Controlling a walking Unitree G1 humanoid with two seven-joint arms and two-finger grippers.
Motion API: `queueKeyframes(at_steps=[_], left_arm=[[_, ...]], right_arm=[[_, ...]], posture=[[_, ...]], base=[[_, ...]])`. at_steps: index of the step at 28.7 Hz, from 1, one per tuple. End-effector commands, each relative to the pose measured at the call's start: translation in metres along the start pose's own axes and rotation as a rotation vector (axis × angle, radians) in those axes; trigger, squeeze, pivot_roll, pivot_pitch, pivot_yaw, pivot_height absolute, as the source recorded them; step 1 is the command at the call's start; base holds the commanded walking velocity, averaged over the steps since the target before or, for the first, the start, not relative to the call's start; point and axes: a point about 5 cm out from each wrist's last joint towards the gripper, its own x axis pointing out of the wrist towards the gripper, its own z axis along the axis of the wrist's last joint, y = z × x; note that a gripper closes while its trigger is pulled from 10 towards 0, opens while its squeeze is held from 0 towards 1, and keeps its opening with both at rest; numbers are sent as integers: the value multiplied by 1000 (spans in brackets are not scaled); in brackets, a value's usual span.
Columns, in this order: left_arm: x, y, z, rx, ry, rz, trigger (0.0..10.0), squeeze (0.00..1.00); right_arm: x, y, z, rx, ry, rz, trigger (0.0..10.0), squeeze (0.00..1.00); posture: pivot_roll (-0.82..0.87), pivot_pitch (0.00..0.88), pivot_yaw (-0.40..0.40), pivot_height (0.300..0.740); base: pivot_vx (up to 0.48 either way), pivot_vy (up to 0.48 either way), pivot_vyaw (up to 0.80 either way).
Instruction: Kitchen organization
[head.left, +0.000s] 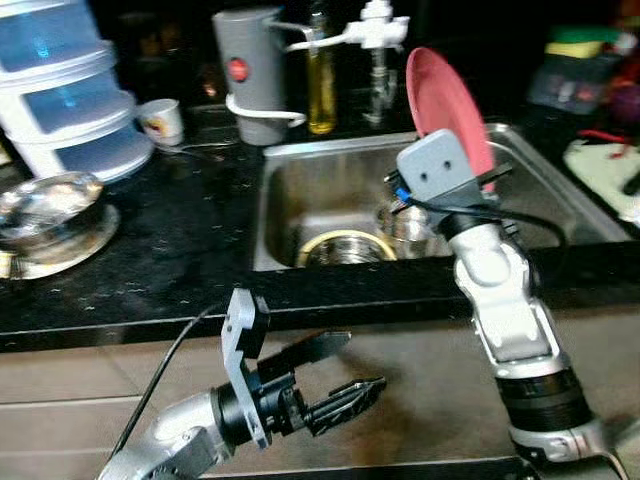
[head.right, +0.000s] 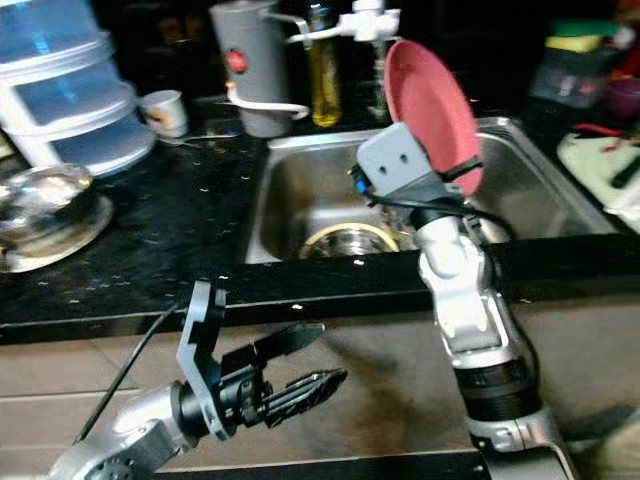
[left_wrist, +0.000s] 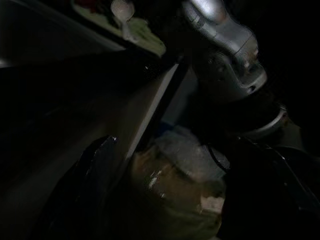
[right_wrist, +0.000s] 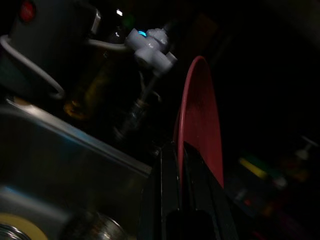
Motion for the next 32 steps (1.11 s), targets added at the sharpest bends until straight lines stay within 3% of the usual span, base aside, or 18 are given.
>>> queueKeyframes(at_steps=[1, 5, 8, 11, 13, 14, 16, 18, 20, 23, 32], left_arm=[[-4, 2, -3, 3, 19, 24, 10000, 0], [-1, 4, 7, 53, -16, 42, 10000, 0], [-3, 34, 40, 251, -86, 291, 10000, 0], [-6, 44, 53, 309, -110, 380, 10000, 0], [-15, 57, 81, 439, -148, 501, 10000, 0], [-15, 57, 81, 439, -148, 501, 10000, 0], [-19, 61, 102, 533, -176, 559, 10000, 0], [-19, 61, 102, 533, -176, 559, 10000, 0], [-20, 64, 115, 631, -172, 629, 10000, 0], [-24, 69, 122, 697, -167, 720, 10000, 0], [-35, 76, 120, 686, -192, 812, 10000, 0]], right_arm=[[1, 7, 5, 9, -20, 28, 10000, 0], [2, 6, 2, 1, -6, 21, 10000, 0], [3, -4, -7, -17, 31, -37, 10000, 0], [3, -8, -10, -24, 45, -58, 10000, 0], [5, -17, -16, -36, 66, -92, 10000, 0], [5, -17, -16, -36, 66, -92, 10000, 0], [6, -21, -18, -43, 73, -106, 10000, 0], [6, -21, -18, -43, 73, -106, 10000, 0], [6, -23, -19, -46, 76, -112, 10000, 0], [5, -23, -21, -47, 83, -115, 10000, 0], [3, -28, -32, -87, 127, -111, 10000, 0]], posture=[[-28, 0, 29, 740], [-27, 0, 29, 740], [-23, 0, 23, 740], [-19, 0, 20, 740], [-14, 0, 16, 740], [-14, 0, 16, 740], [-15, 0, 17, 740], [-15, 0, 17, 740], [-15, 0, 19, 740], [-17, 0, 22, 740], [-15, 0, 22, 740]], base=[[0, 0, 0], [0, 0, 0], [0, 0, 0], [0, 0, 0], [0, 0, 0], [0, 0, 0], [0, 0, 0], [0, 0, 0], [0, 0, 0], [0, 0, 0], [151, 0, 0]])
